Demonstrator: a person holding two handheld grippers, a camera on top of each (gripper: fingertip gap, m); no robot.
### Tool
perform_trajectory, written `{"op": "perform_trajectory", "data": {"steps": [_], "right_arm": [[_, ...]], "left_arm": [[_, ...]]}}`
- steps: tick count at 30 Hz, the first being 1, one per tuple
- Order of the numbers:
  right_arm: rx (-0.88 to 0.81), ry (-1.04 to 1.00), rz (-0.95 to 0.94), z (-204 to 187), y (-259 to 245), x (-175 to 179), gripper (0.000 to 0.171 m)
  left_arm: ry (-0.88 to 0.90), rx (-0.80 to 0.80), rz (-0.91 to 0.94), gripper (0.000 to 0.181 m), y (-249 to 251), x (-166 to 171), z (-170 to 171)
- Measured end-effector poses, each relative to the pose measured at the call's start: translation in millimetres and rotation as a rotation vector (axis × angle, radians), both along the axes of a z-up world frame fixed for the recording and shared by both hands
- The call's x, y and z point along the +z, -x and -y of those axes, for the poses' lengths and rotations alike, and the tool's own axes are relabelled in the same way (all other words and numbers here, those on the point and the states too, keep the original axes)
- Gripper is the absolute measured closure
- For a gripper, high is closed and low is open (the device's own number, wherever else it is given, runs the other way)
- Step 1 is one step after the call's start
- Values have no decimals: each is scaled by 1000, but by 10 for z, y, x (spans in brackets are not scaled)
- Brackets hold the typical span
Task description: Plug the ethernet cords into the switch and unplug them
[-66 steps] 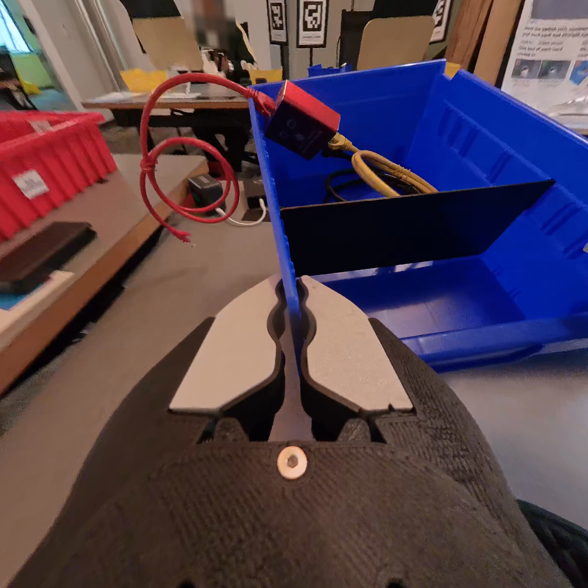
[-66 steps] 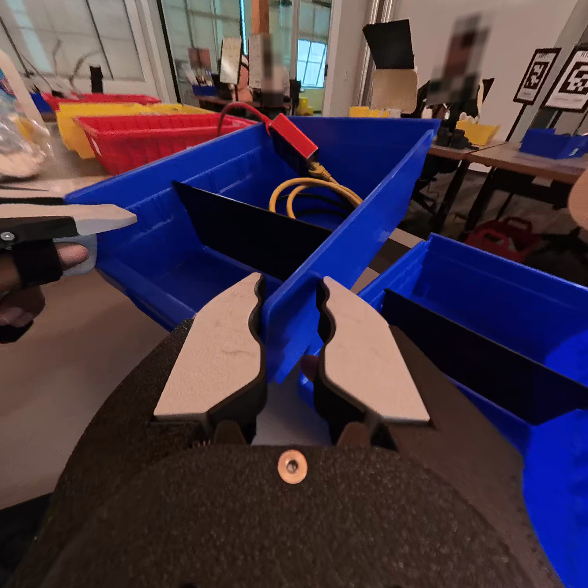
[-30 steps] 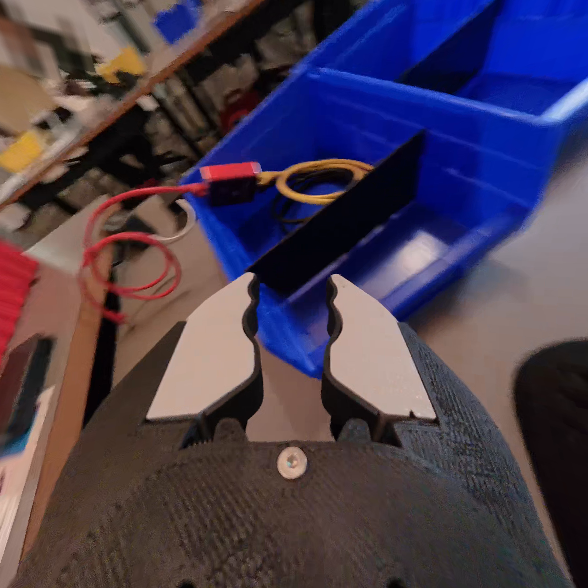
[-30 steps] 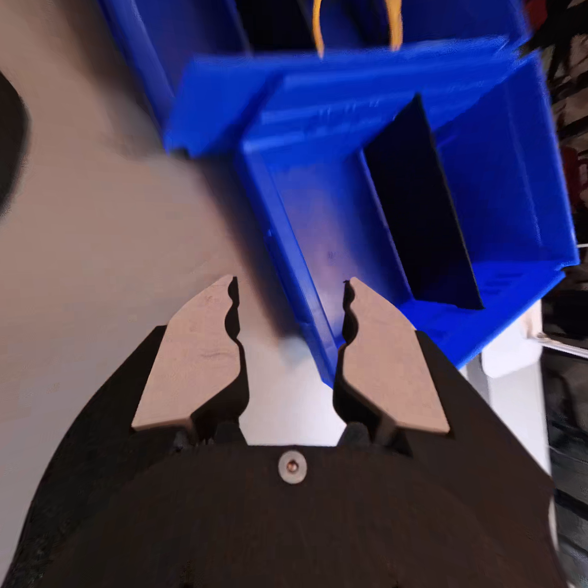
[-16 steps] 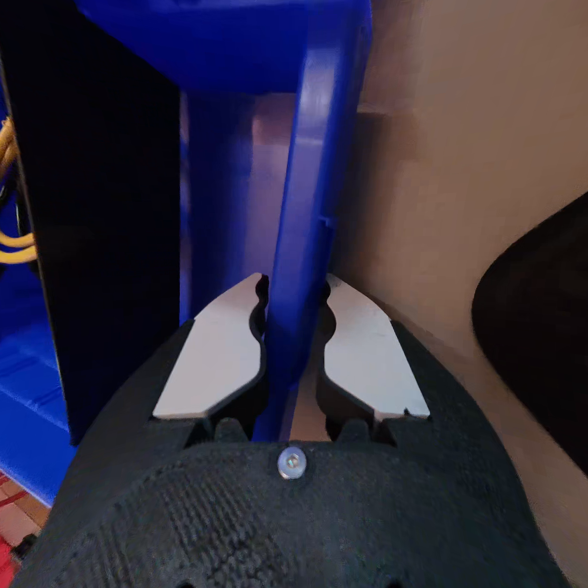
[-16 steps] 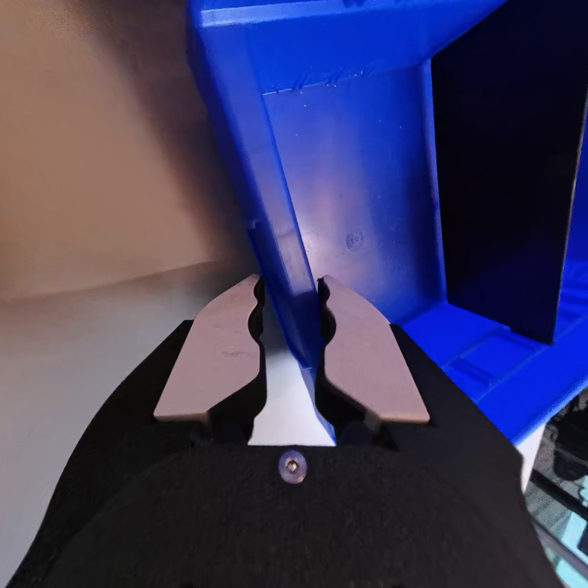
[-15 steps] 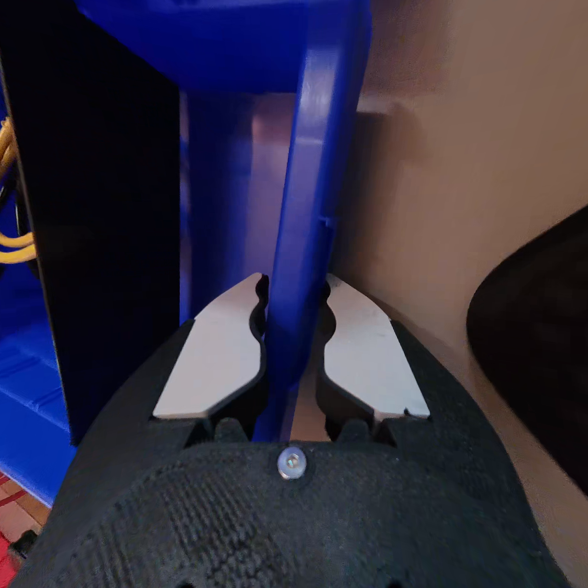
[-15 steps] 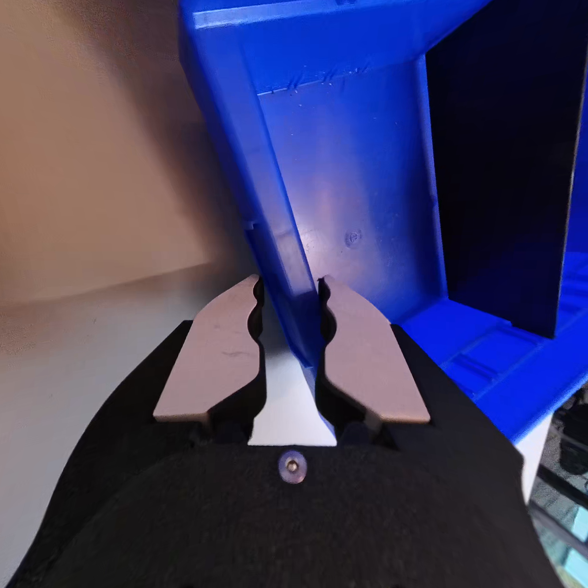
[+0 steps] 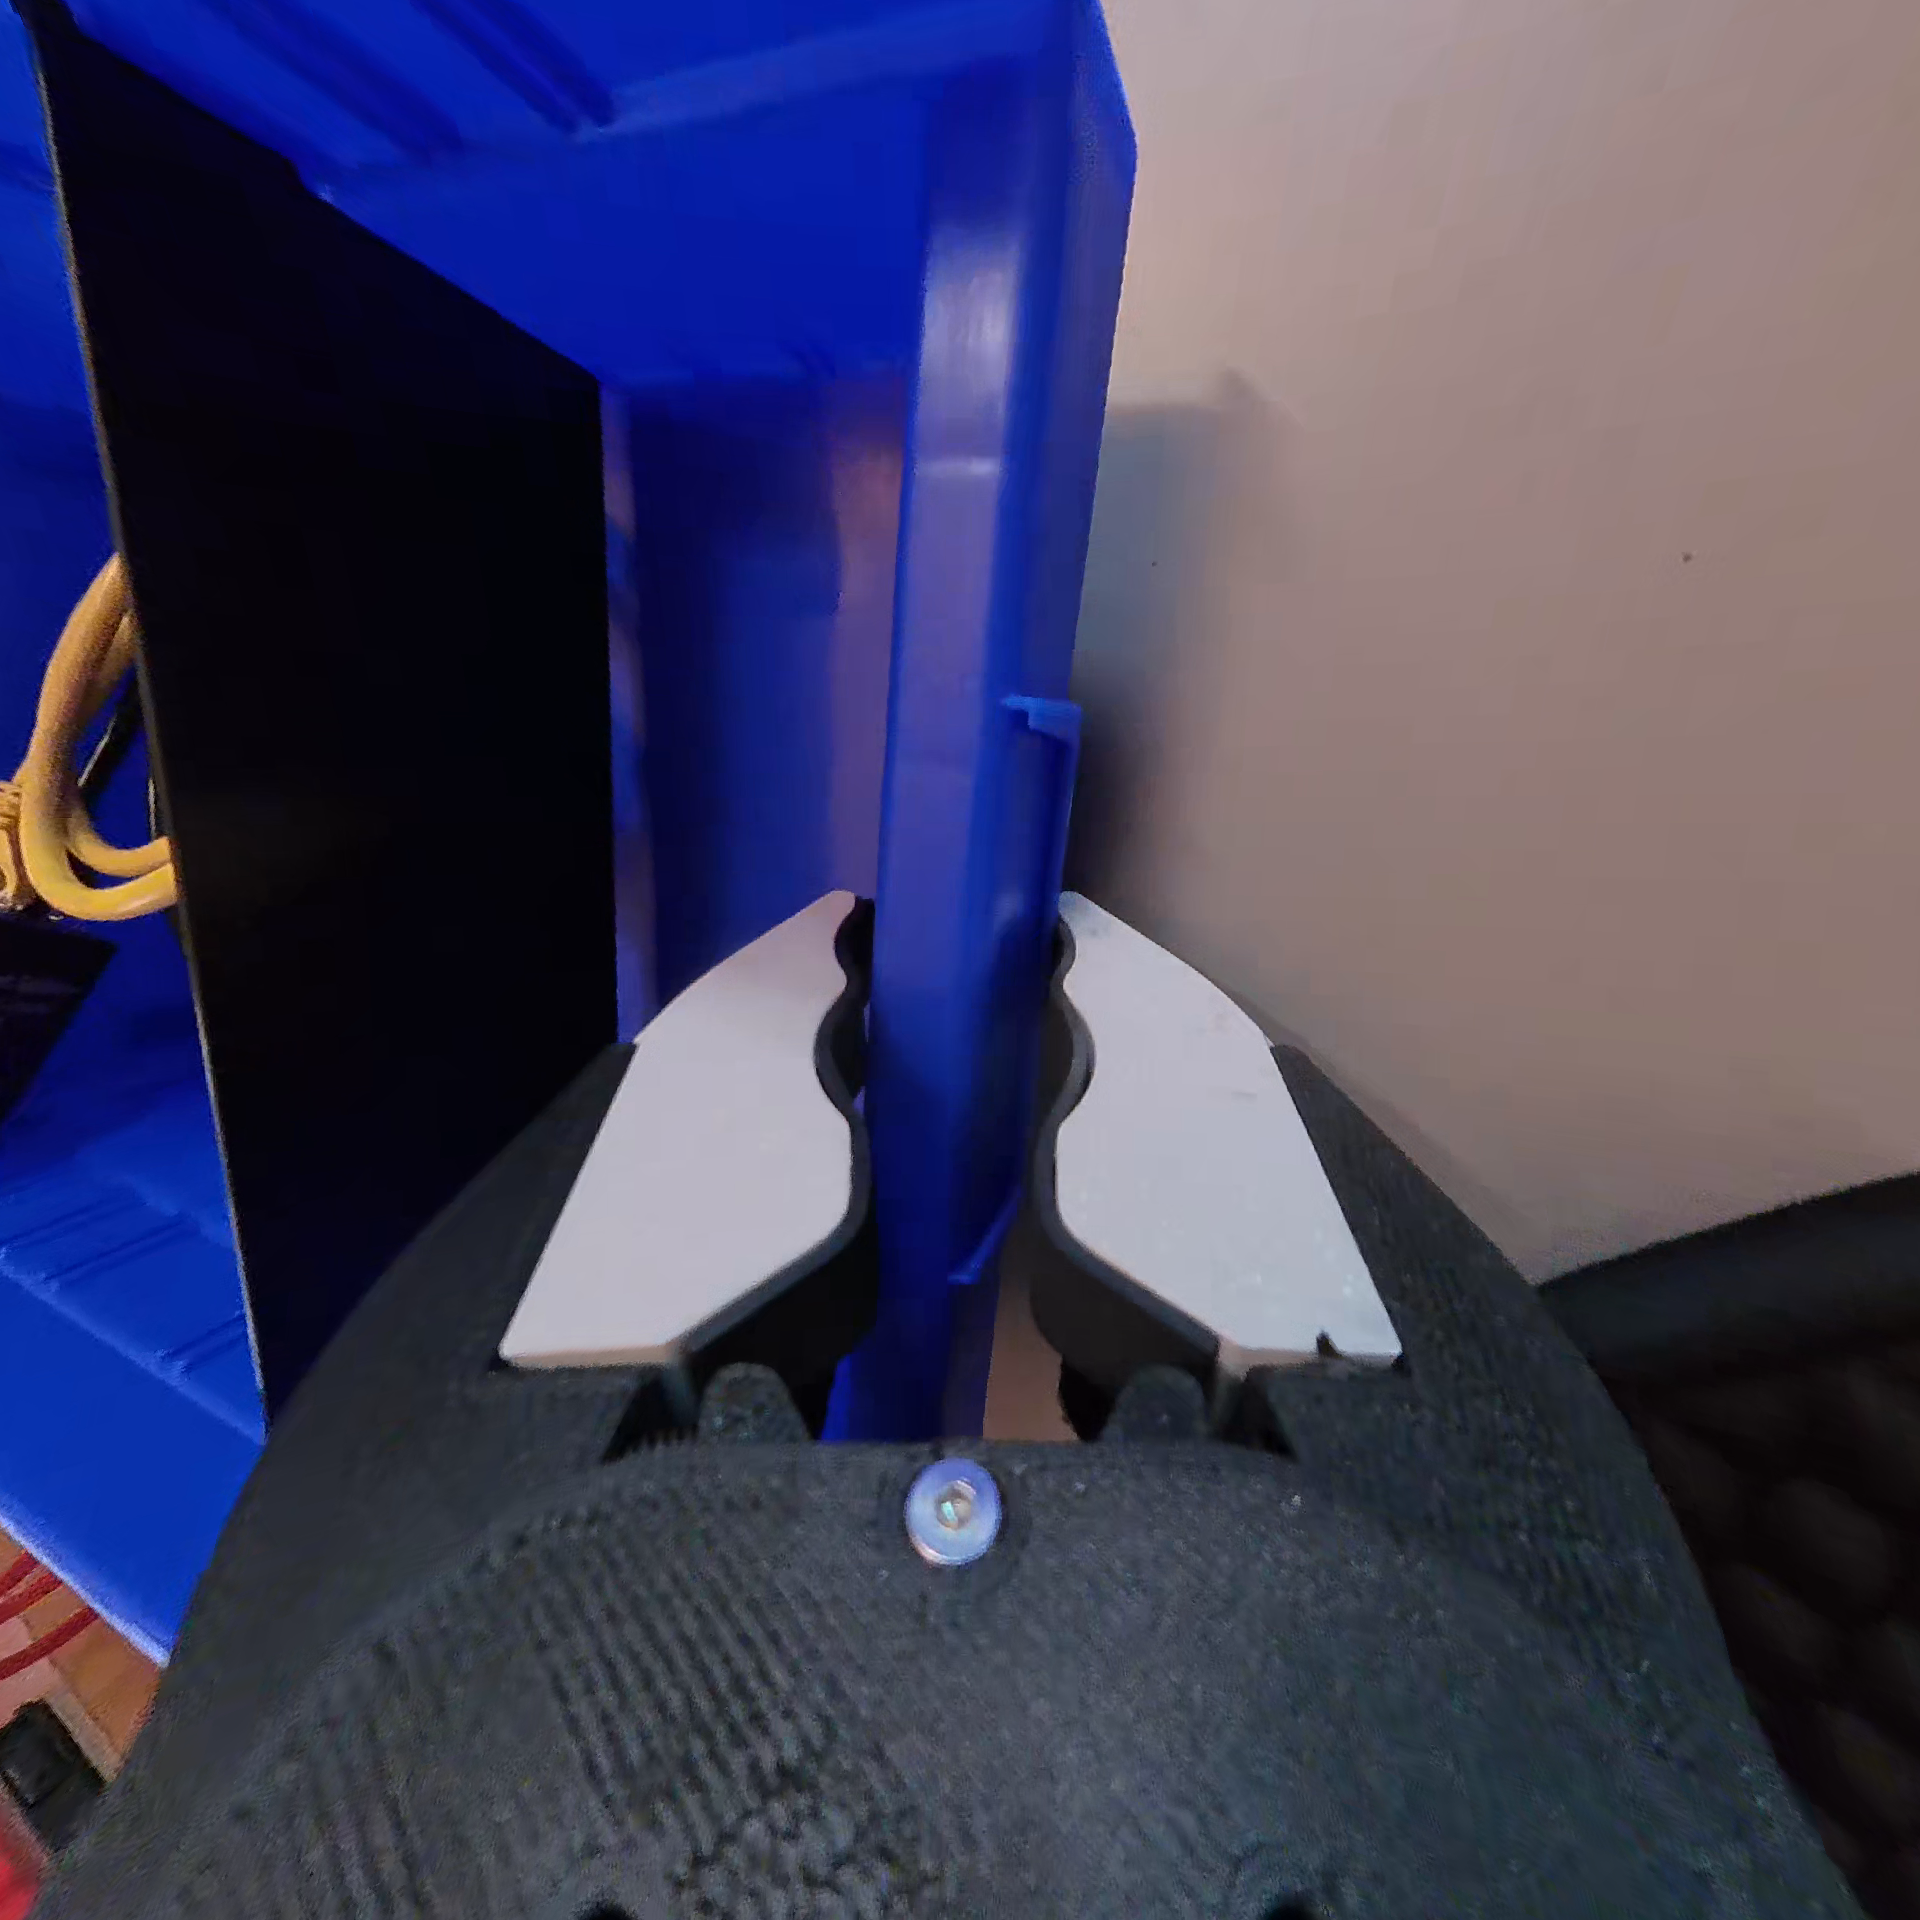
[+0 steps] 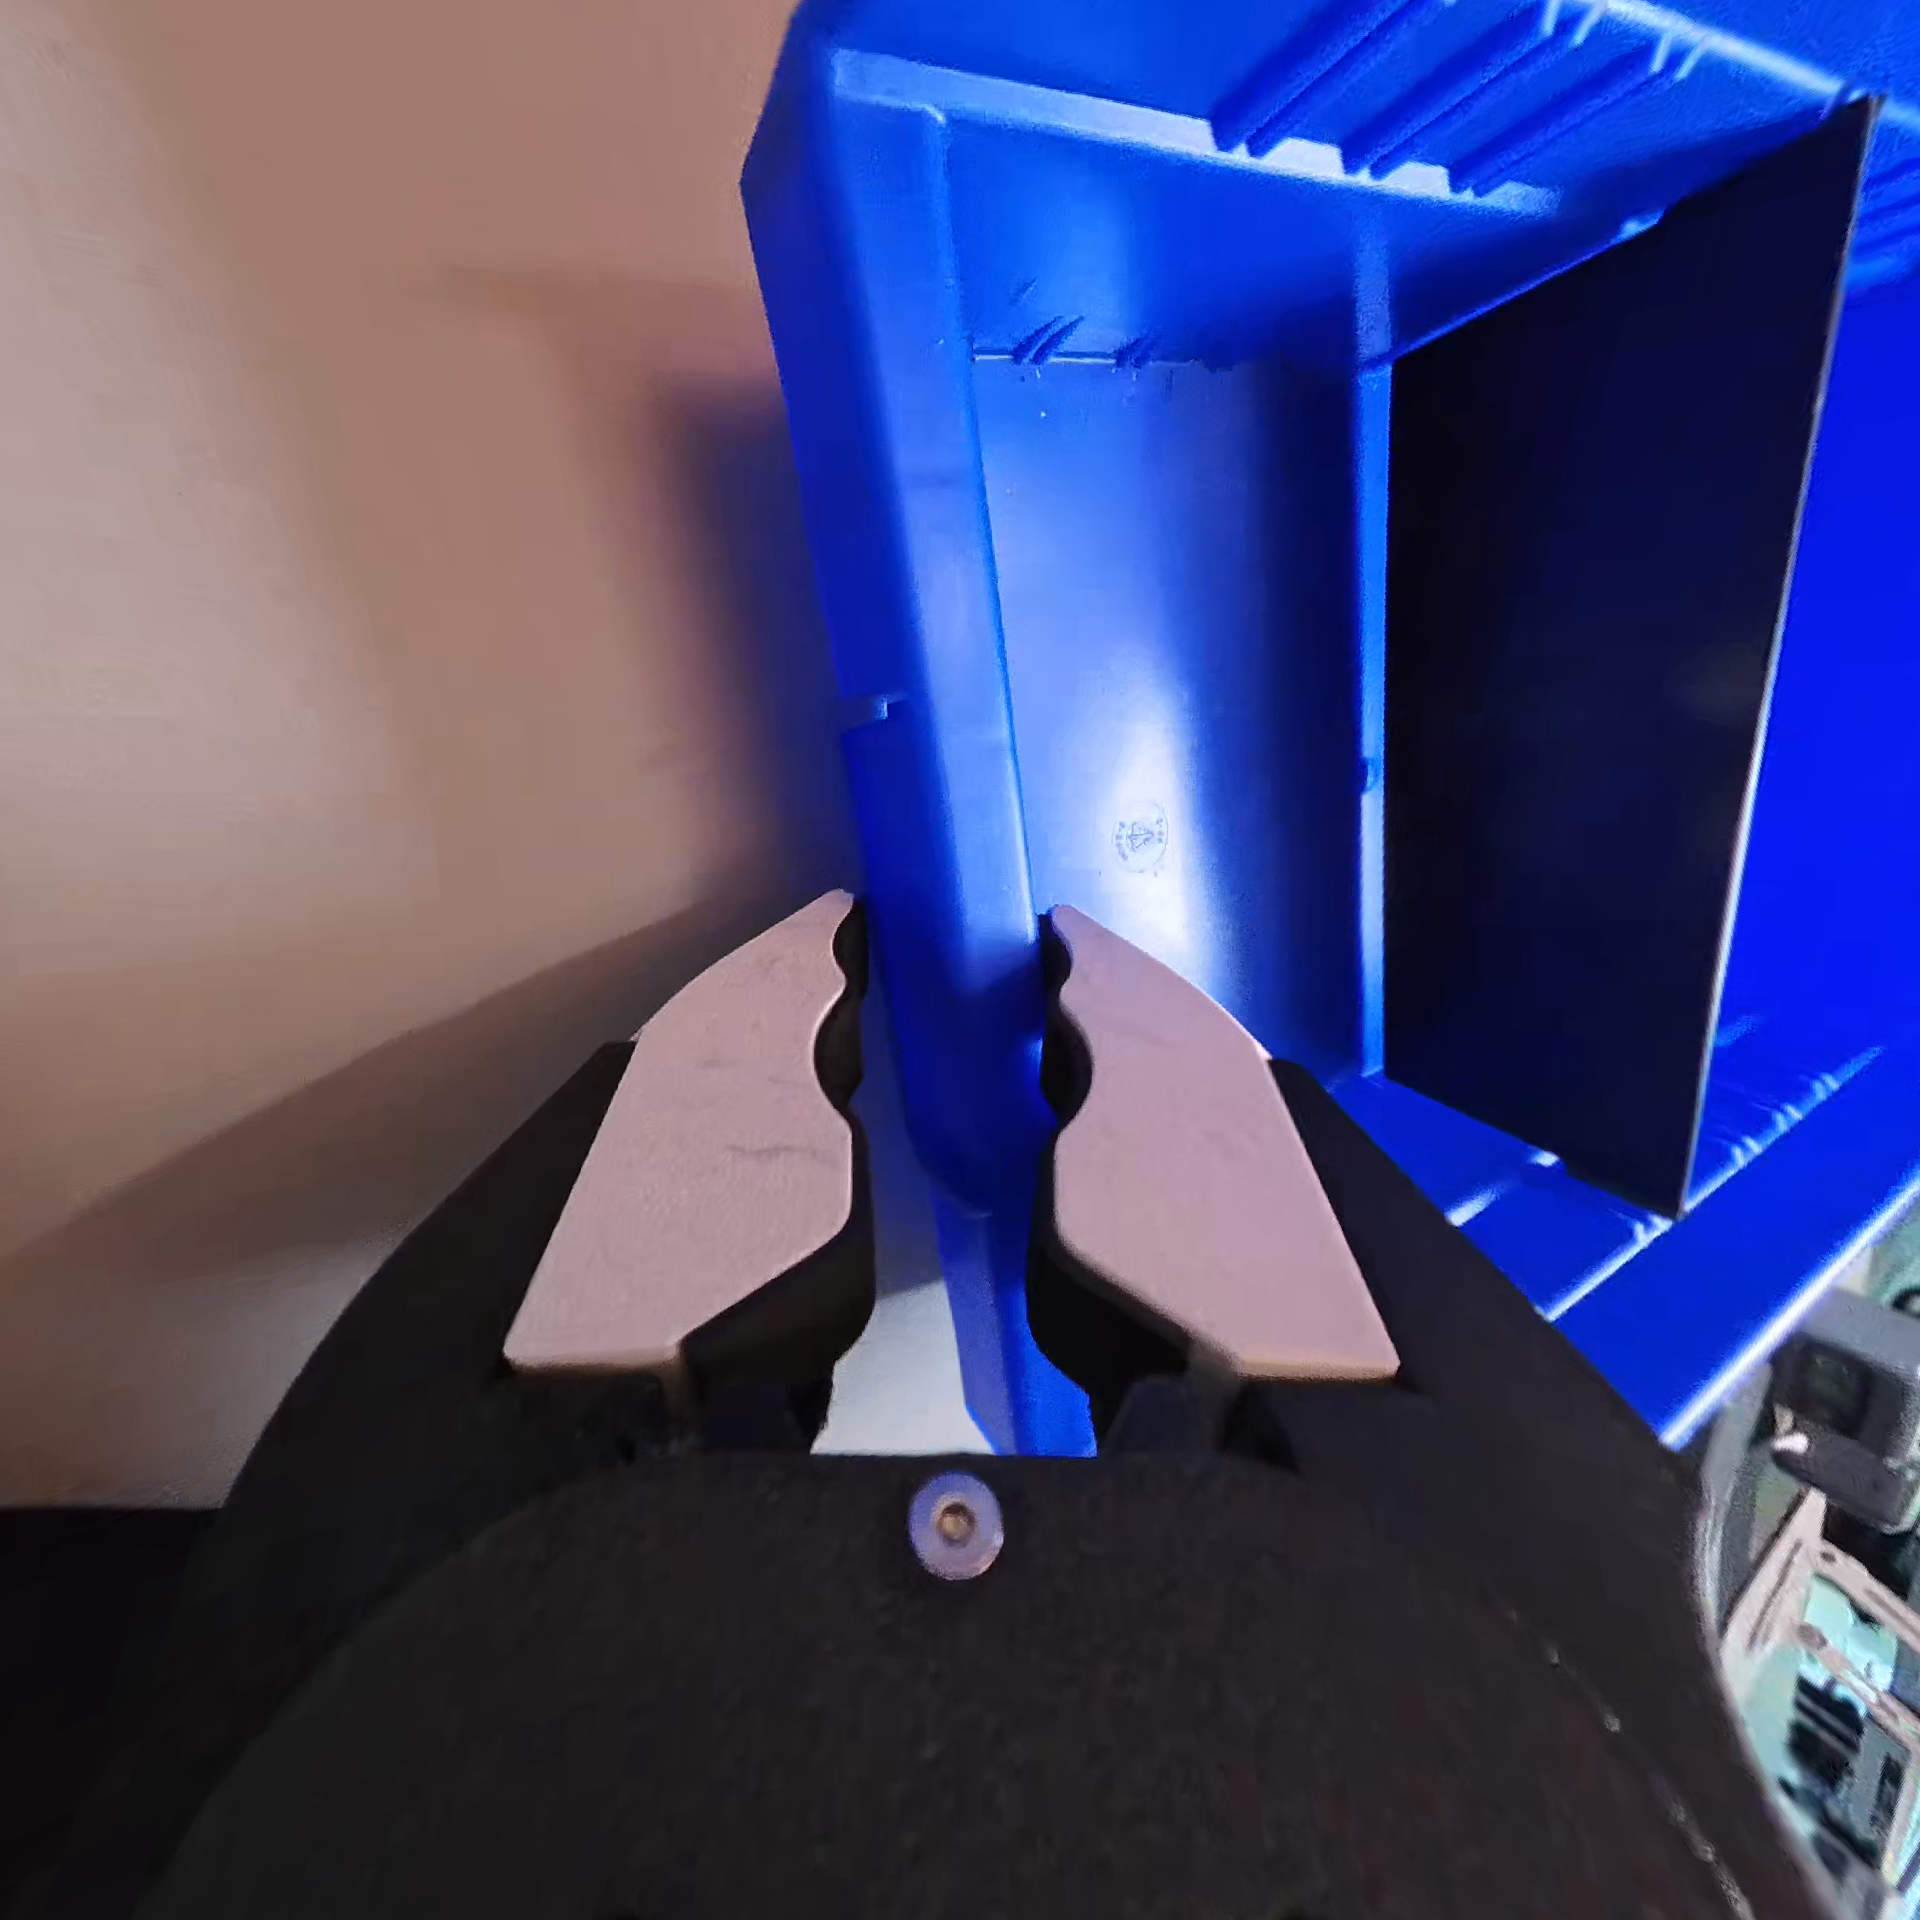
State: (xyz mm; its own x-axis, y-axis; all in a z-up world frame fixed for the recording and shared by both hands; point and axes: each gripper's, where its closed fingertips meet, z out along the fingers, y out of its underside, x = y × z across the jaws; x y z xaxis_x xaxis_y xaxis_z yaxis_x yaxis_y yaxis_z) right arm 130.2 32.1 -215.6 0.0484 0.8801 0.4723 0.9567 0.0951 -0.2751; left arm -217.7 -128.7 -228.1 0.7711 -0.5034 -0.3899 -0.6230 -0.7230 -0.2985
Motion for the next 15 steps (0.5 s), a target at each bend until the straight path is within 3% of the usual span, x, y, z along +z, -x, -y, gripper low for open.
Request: {"op": "perform_trajectory", "data": {"steps": [9, 15], "right_arm": [[-170, -2, -111, -561, -173, 41, 134], [-115, 85, -494, -309, 263, 590, 133]], "left_arm": [[-34, -6, -6, 150, 89, 8, -177], [-91, -44, -55, 149, 239, 26, -325]]}}
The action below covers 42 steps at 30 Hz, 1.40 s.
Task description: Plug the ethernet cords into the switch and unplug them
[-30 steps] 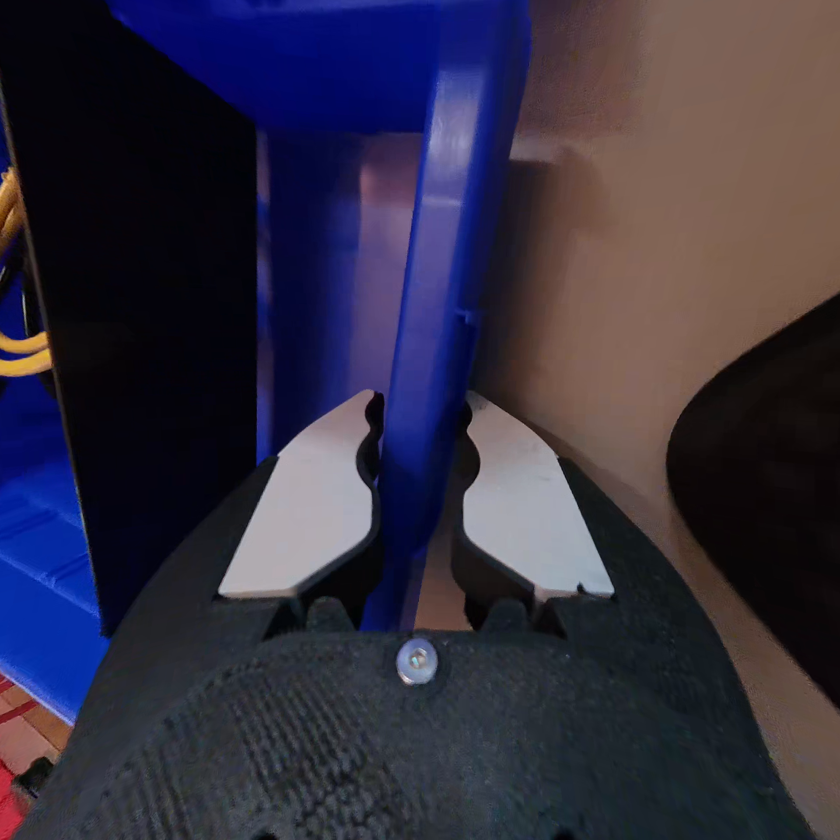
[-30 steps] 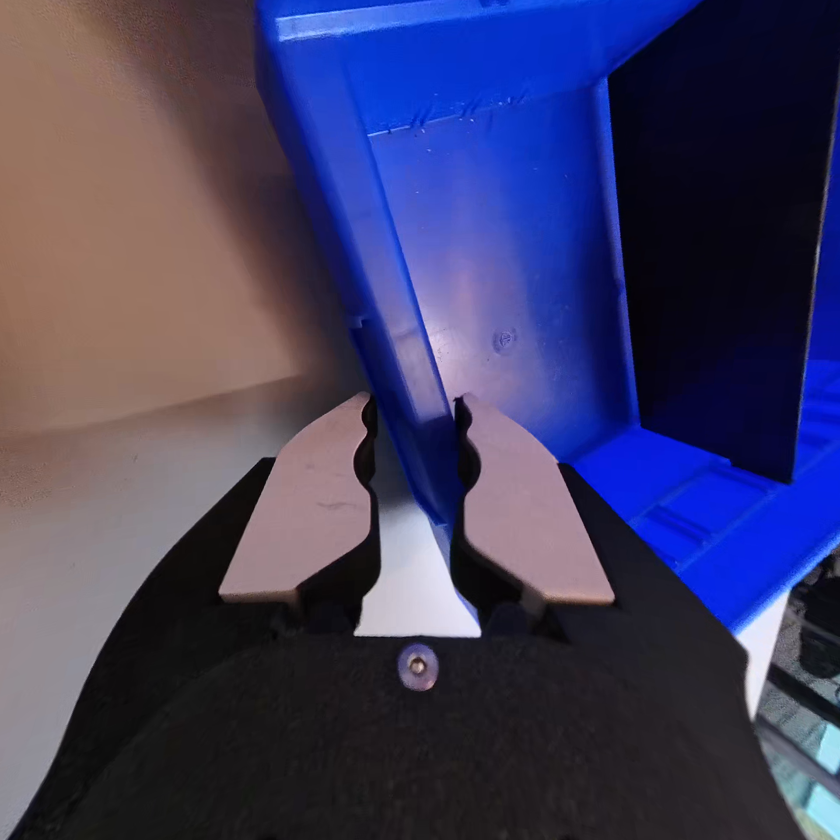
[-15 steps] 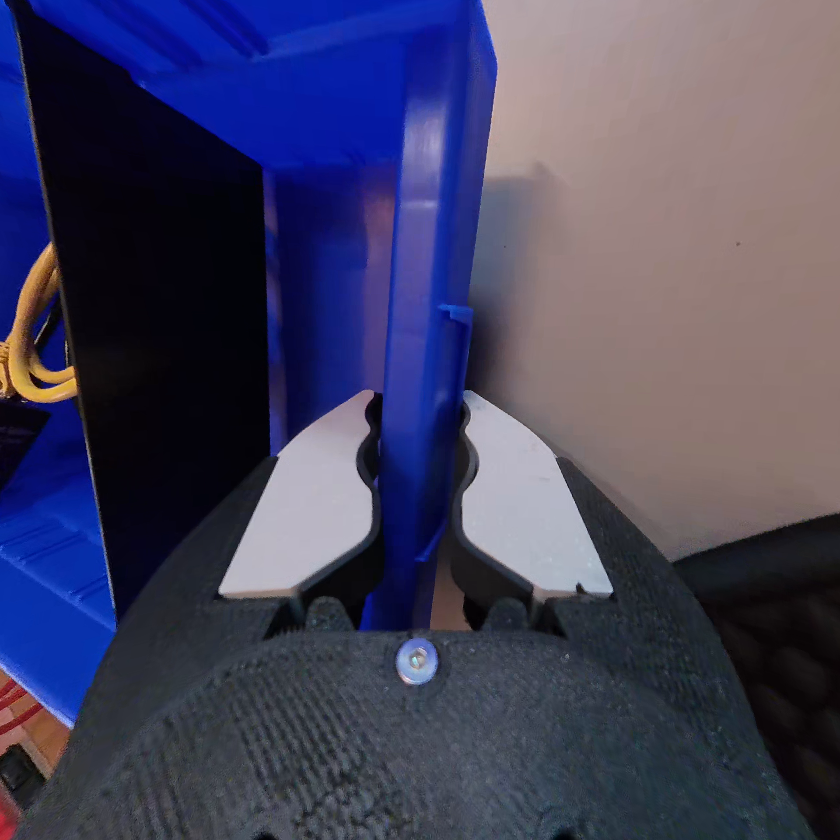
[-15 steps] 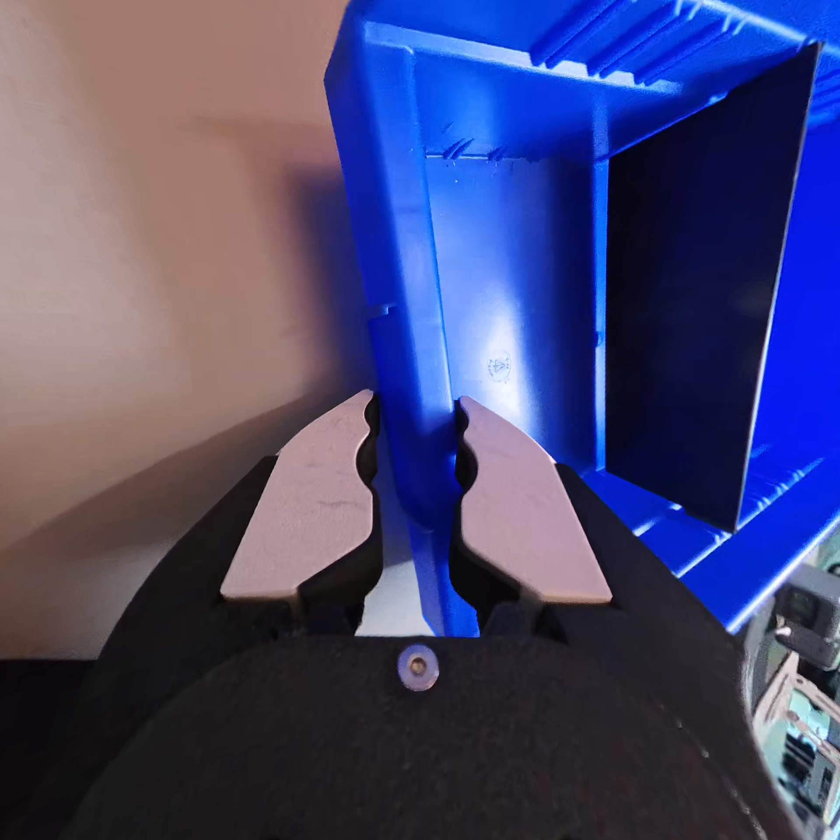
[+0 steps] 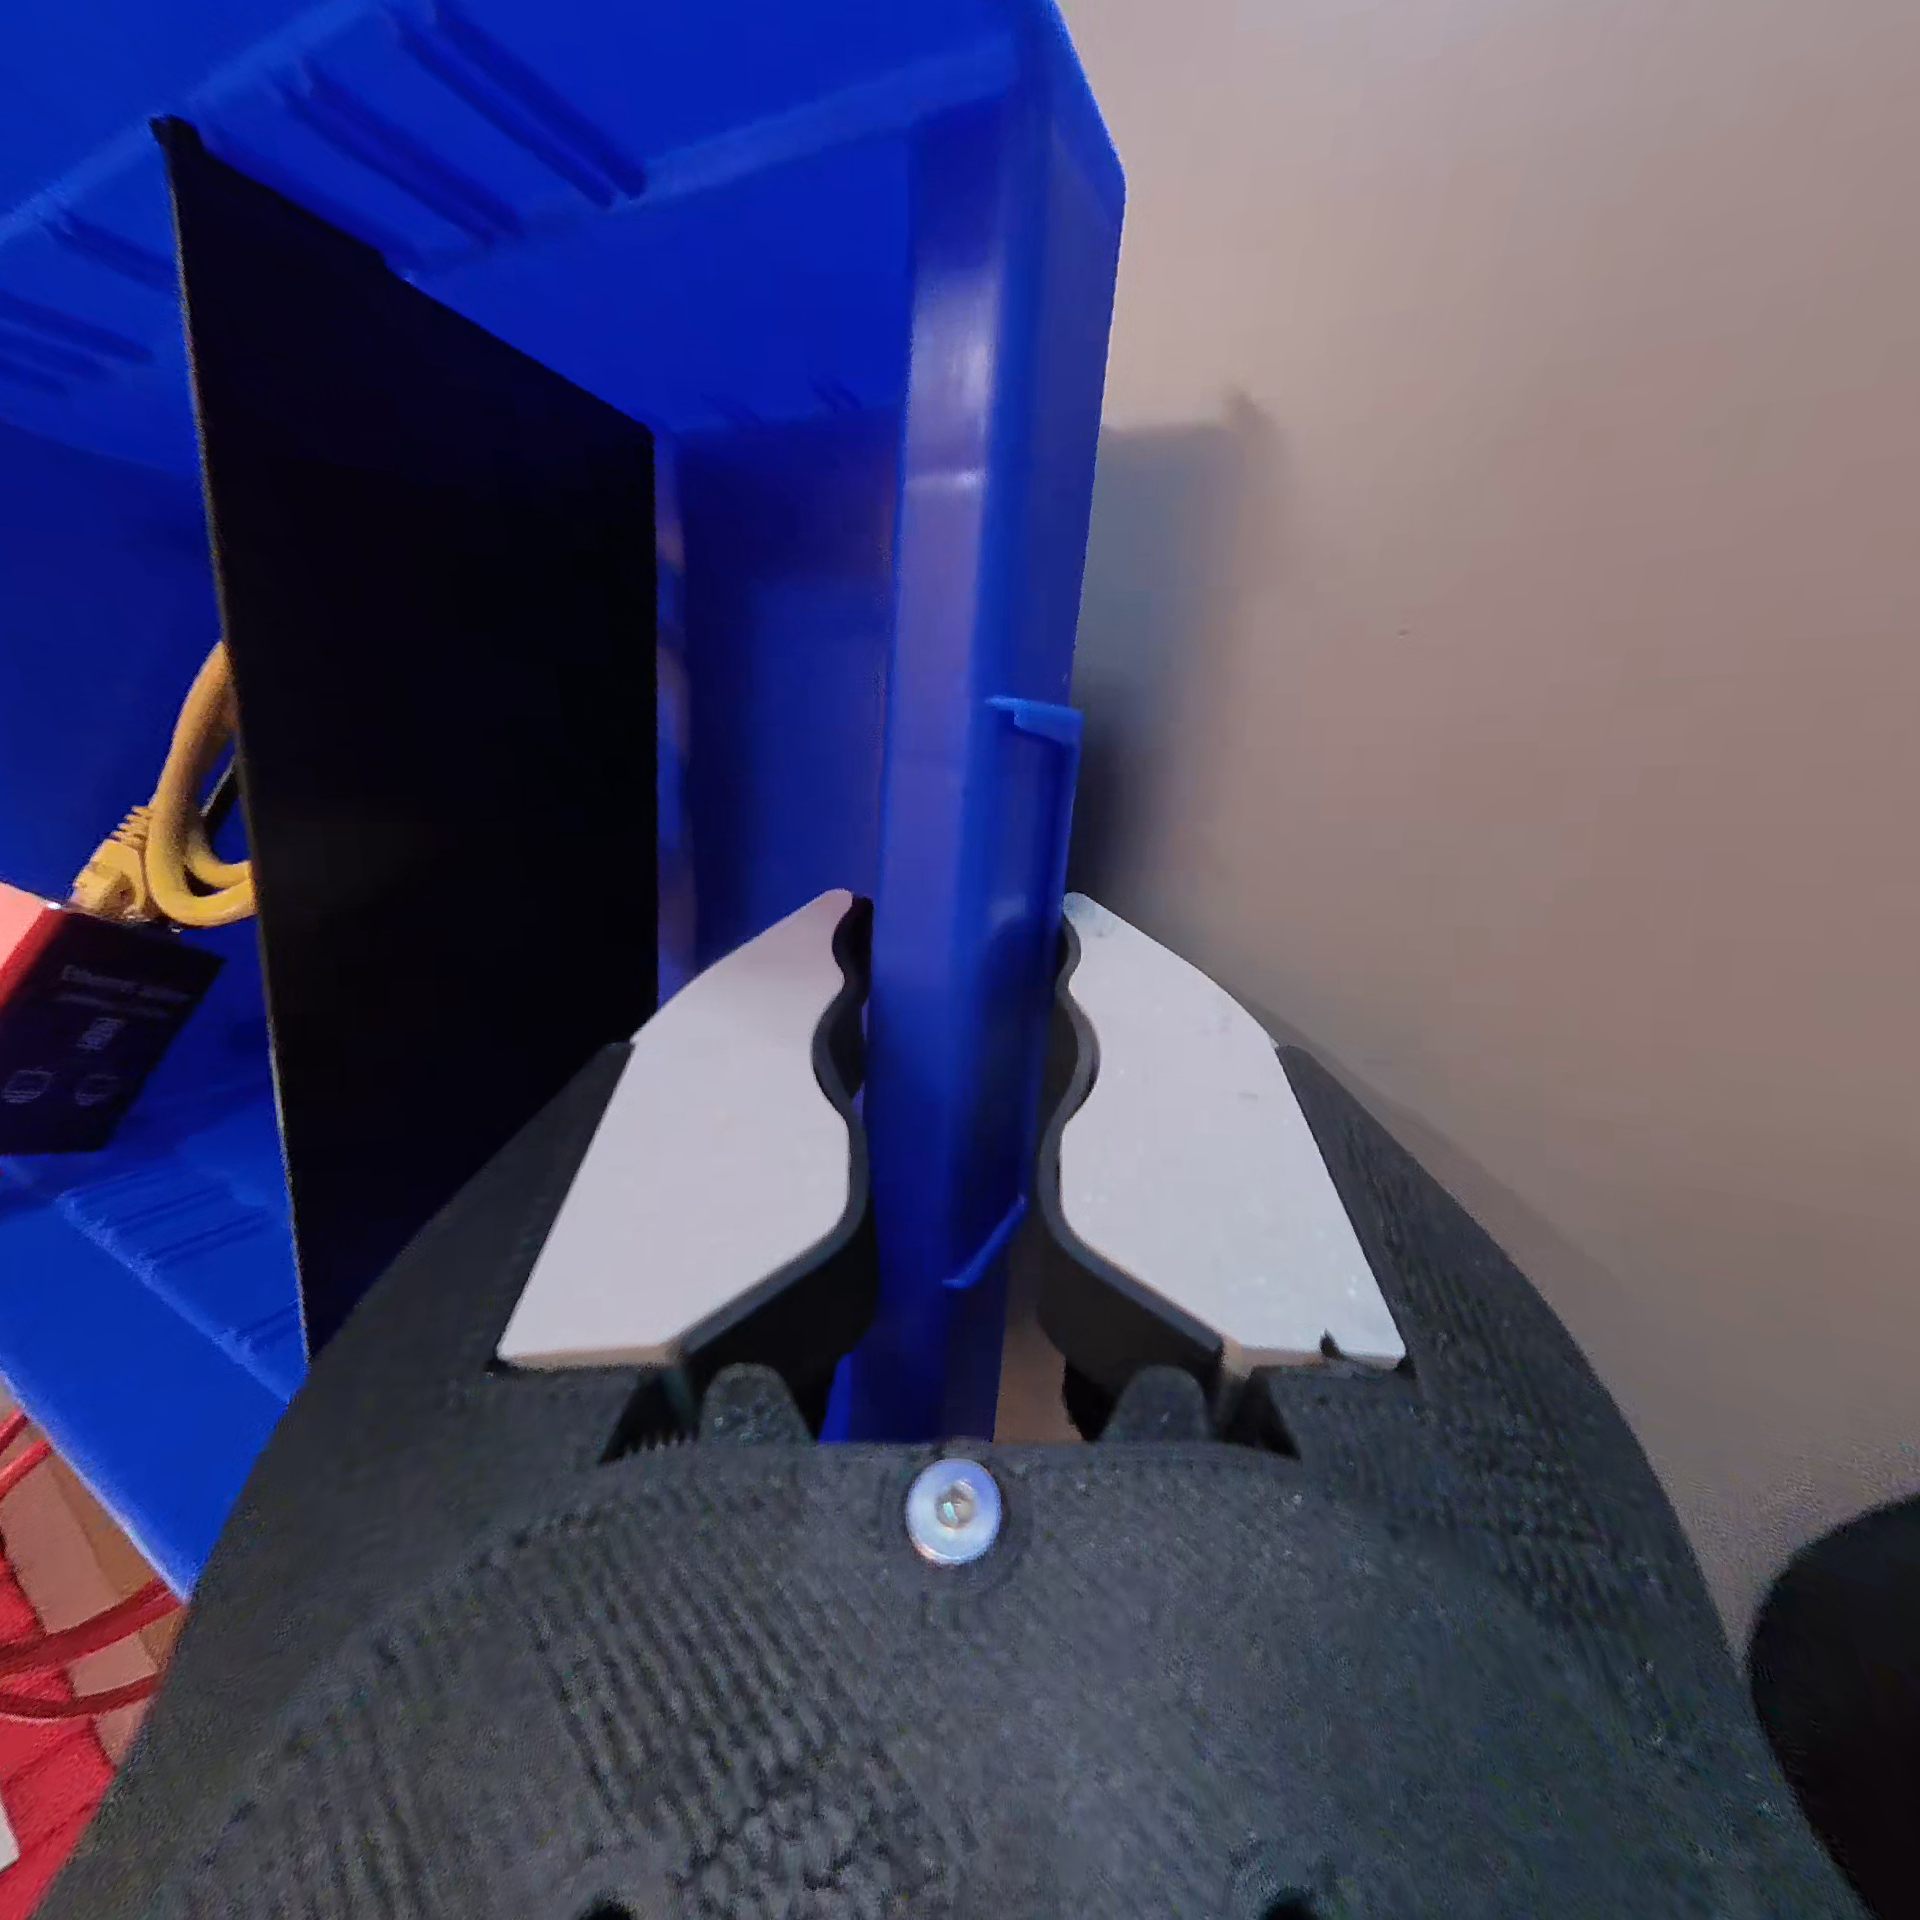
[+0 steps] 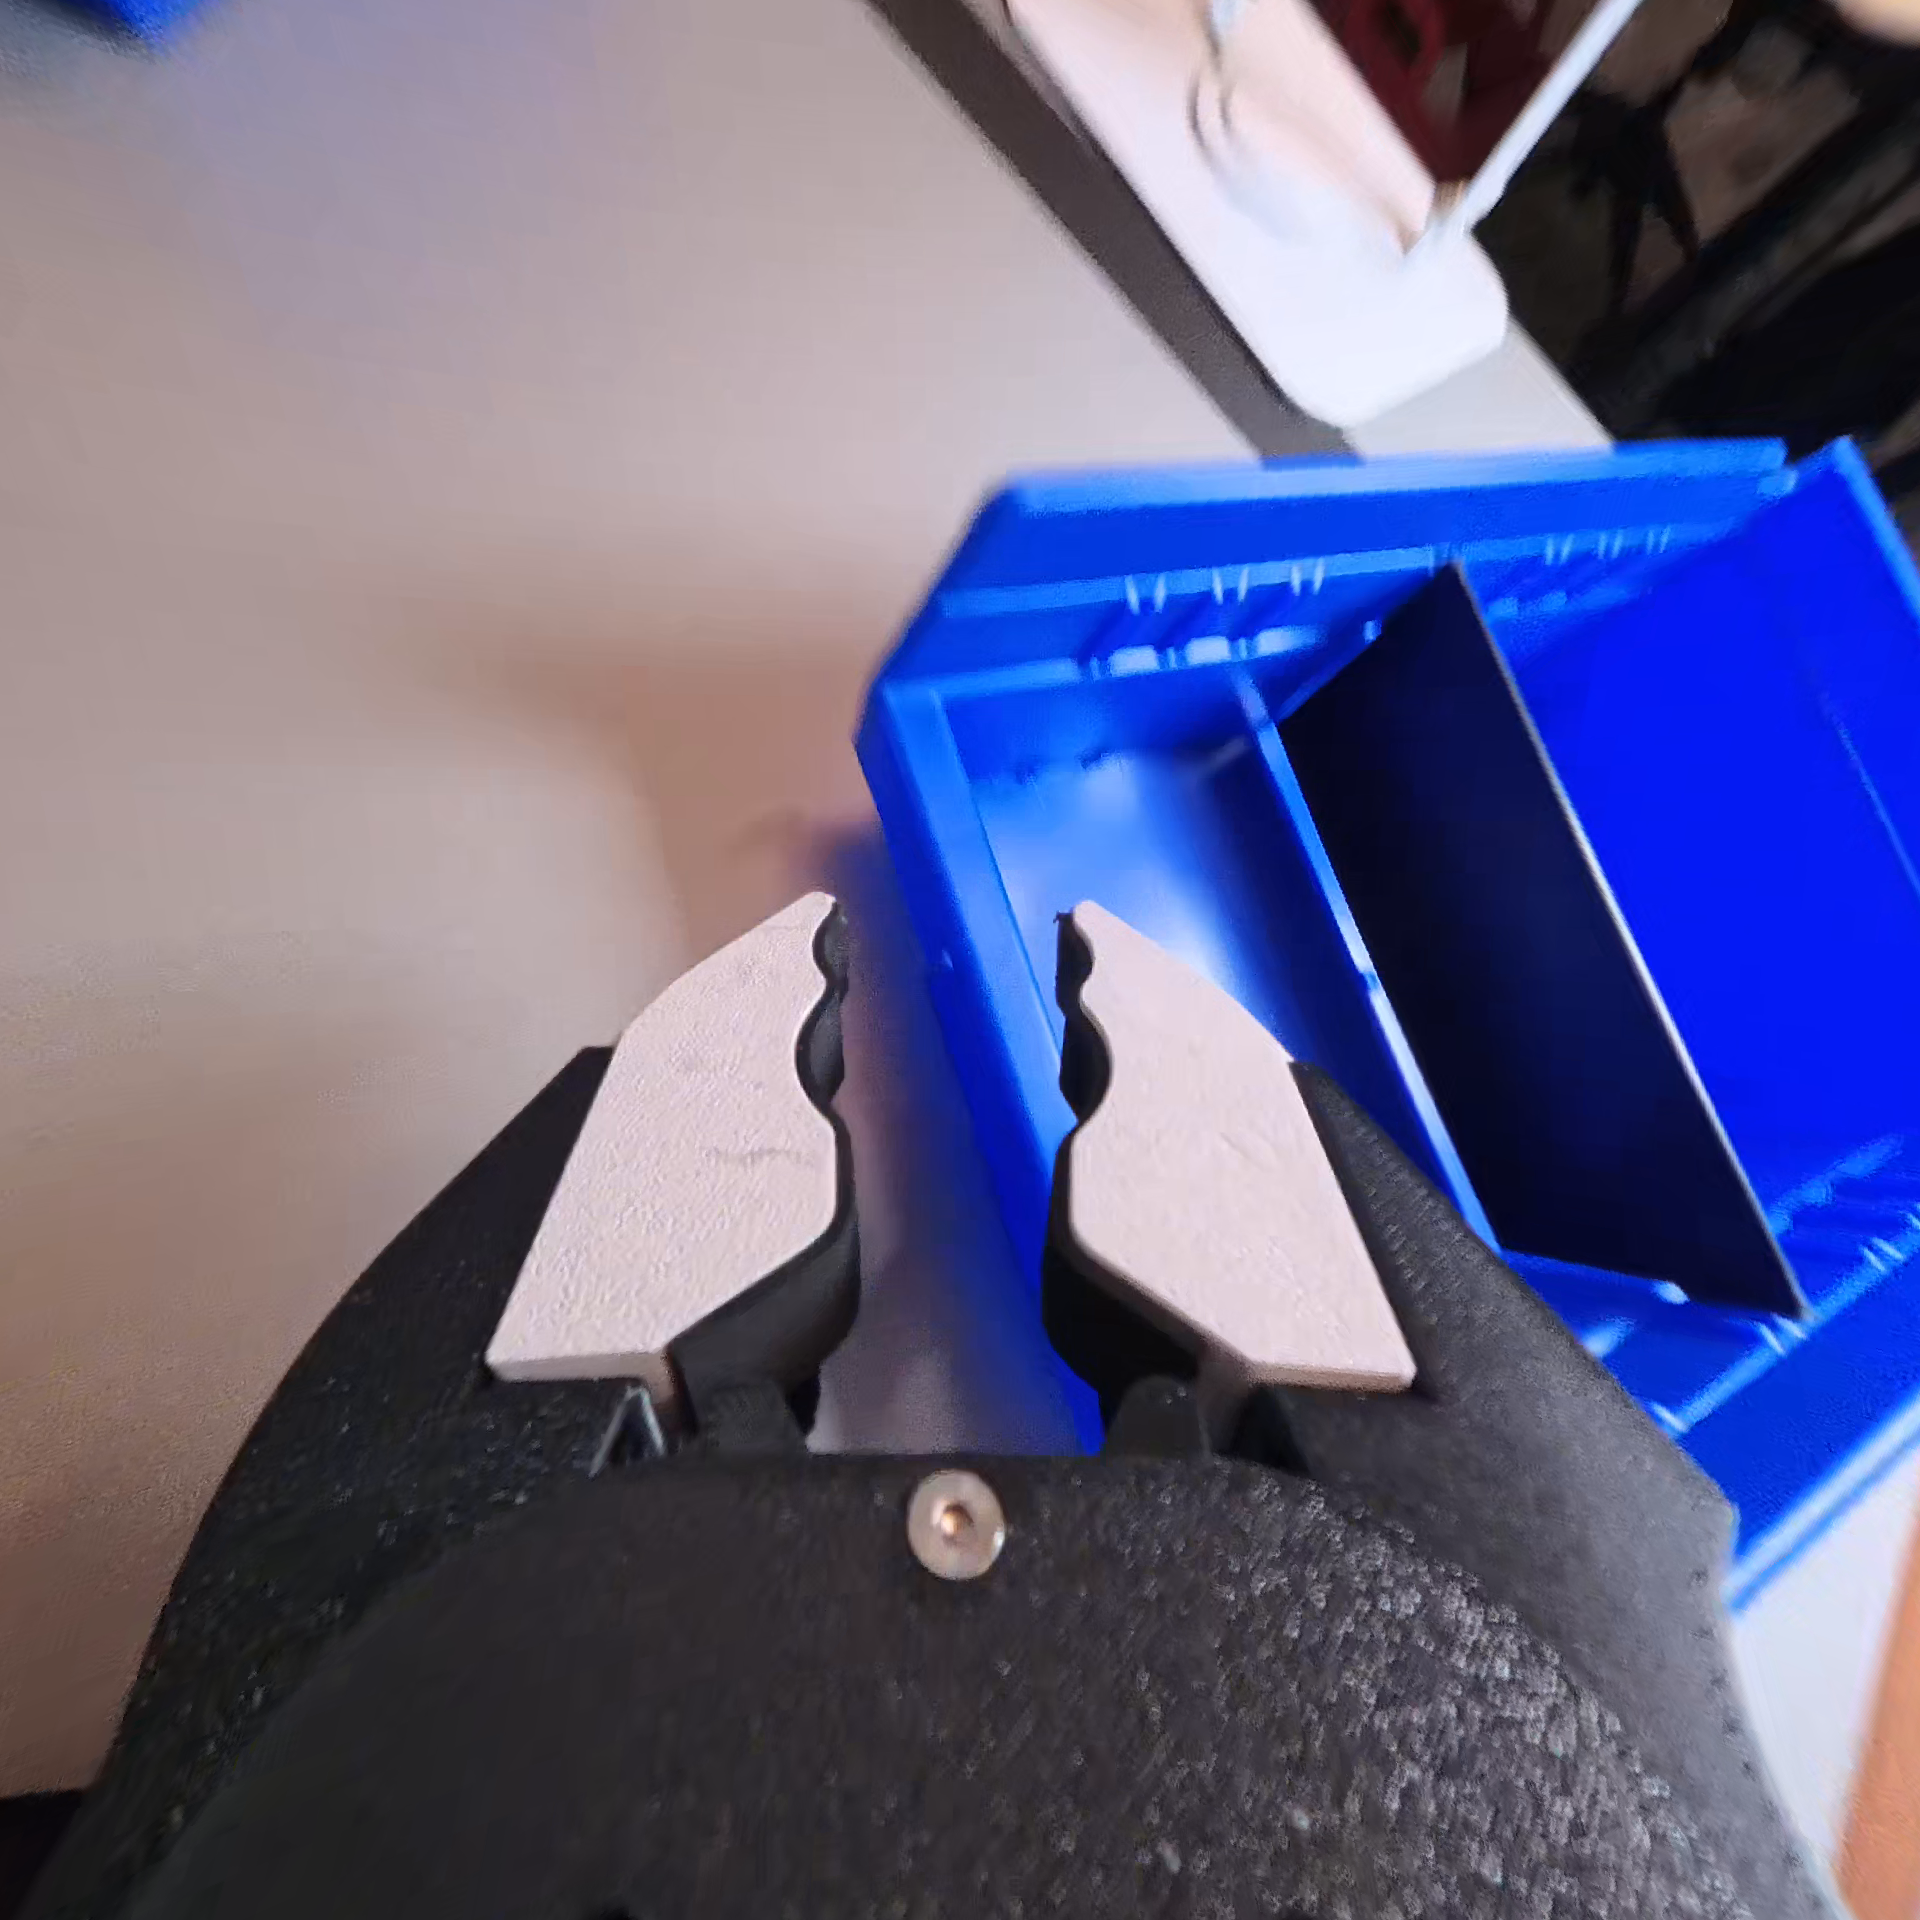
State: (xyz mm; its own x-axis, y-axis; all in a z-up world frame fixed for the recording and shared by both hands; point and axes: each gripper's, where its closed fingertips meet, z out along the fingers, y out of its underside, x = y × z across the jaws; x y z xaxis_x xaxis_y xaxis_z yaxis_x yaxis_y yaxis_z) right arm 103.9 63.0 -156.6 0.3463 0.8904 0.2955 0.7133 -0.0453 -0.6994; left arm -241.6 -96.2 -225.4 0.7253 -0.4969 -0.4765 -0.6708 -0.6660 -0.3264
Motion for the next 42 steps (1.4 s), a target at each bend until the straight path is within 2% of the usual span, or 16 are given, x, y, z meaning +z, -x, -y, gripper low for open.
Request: {"op": "perform_trajectory", "data": {"steps": [2, 5, 9, 16, 19, 21, 24, 30, 35, 39, 42], "right_arm": [[24, 19, -123, 87, 152, 185, 133], [42, 38, -284, 138, 322, 352, 132], [16, 53, -426, 82, 419, 329, 132], [96, 123, -513, 261, 564, 203, 132], [132, 124, -521, 336, 590, 168, 132], [141, 123, -523, 356, 597, 138, 132], [156, 125, -523, 371, 600, 93, 132], [162, 127, -513, 352, 570, -1, 134], [150, 156, -524, 324, 532, -38, 136], [152, 163, -521, 319, 525, -57, 137], [156, 172, -523, 323, 528, -61, 138]], "left_arm": [[-7, -10, 16, 148, 19, 7, -32], [-37, 2, 211, 139, -134, 133, -39], [-176, 13, 396, 139, -200, 625, -56], [-354, 118, 286, 139, 605, 1504, -214], [-335, 166, 154, 141, 1083, 1690, -377], [-258, 190, 8, 140, 1437, 1669, -492], [-94, 184, -131, 140, 1774, 1456, -651], [162, 69, -426, 136, 2039, 946, -950], [364, 46, -544, 133, 2228, 598, -1004], [393, 5, -666, 146, 2356, 546, -1064], [370, 2, -634, 152, 2331, 621, -1067]]}}
